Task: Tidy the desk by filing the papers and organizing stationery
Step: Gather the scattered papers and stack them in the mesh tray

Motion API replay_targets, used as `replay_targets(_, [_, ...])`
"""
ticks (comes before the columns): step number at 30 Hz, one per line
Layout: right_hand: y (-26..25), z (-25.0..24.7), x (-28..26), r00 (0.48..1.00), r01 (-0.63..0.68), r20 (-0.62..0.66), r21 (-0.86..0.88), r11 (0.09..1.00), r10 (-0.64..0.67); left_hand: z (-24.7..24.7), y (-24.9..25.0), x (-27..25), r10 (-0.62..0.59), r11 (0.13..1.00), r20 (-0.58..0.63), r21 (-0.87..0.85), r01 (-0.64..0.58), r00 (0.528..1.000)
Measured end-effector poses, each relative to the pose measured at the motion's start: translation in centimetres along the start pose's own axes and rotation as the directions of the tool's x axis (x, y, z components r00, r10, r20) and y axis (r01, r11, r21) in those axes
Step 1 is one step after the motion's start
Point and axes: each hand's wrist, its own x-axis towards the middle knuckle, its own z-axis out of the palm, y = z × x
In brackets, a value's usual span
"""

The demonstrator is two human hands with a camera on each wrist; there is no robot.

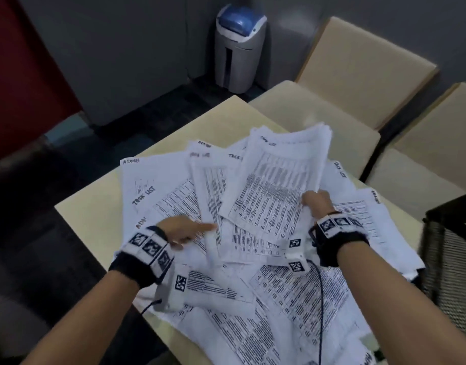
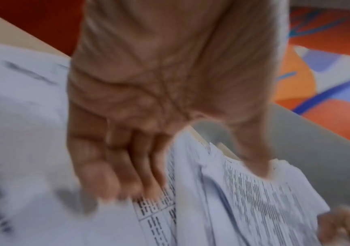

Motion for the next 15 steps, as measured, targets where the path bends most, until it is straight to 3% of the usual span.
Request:
replay_targets(1, [-0.6, 0.7, 0.1, 1.000, 0.025, 0.010, -0.049, 0.998, -0.024, -0.3, -1.0, 0.4, -0.080, 0.982, -0.149, -0.179, 0.053, 0.986])
replay_targets(3, [-1.6, 2.1, -0.2, 0.996, 0.078, 0.057, -0.179, 0.981, -0.069, -0.3, -2.7, 0.3, -0.264, 0.896, -0.348, -0.434, 0.095, 0.900])
replay_targets(6, [-2.8, 4.8, -1.2, 0.970, 0.189, 0.209, -0.306, 0.933, -0.127, 0.8, -2.8, -0.1, -0.412, 0.791, -0.417, -0.606, 0.090, 0.810])
replay_targets(9, [-3.4, 7.5, -3.1, 0.878, 0.351, 0.440, -0.319, 0.880, -0.191, 1.8, -1.4, 0.1, -0.408, 0.769, -0.418, -0.636, 0.059, 0.812])
replay_targets(11, [-3.6, 8.7, -4.7, 0.798, 0.474, 0.564, -0.372, 0.798, -0.211, 2.2, -0.8, 0.2, -0.383, 0.763, -0.416, -0.646, 0.029, 0.825])
replay_targets(13, [-3.6, 9.1, -6.0, 0.748, 0.567, 0.607, -0.372, 0.735, -0.269, 2.5, -0.9, 0.1, -0.379, 0.750, -0.433, -0.661, -0.003, 0.818])
replay_targets(15, [-3.7, 8.4, -7.4, 0.729, 0.612, 0.562, -0.279, 0.740, -0.391, 2.5, -1.3, -0.3, -0.353, 0.728, -0.439, -0.684, -0.052, 0.827])
